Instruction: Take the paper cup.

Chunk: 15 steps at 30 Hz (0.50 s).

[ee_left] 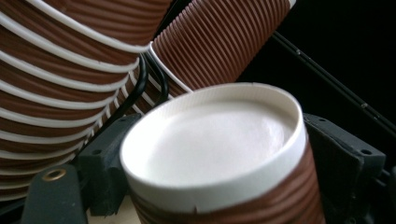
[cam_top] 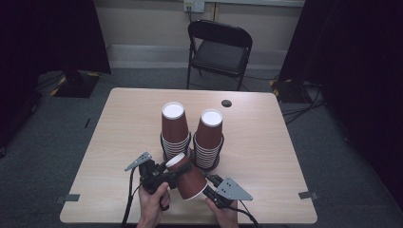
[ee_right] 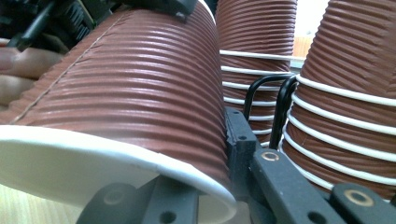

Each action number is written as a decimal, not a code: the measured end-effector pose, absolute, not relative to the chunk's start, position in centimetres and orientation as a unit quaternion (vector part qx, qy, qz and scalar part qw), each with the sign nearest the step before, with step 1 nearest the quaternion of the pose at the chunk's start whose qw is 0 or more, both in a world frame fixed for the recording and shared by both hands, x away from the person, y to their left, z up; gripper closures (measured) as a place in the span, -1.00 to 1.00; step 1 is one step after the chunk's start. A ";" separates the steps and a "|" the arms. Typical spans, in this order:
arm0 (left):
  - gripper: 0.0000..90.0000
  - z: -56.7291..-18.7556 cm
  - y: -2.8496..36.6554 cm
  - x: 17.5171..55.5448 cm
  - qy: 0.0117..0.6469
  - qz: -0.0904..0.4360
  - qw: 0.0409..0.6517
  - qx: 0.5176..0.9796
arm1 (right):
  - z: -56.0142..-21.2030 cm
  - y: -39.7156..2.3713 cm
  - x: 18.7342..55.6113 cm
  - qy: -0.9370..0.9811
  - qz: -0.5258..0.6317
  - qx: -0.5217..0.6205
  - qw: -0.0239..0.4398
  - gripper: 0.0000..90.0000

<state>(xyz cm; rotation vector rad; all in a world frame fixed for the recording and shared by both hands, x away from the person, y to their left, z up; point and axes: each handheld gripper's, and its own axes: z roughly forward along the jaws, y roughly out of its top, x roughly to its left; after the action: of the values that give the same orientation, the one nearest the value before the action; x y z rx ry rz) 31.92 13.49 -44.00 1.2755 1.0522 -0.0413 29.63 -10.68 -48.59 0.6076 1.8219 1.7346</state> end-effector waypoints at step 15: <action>-0.66 -44.0 15.8 32.3 0.452 0.103 0.669 0.581 | -48.8 -11.0 29.6 0.711 0.606 0.253 0.251 0.87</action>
<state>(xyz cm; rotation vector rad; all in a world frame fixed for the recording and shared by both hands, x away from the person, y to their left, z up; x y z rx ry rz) 32.34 15.82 -44.04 1.3090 1.0185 0.2317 29.60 -10.99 -48.82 0.6882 1.9342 1.6493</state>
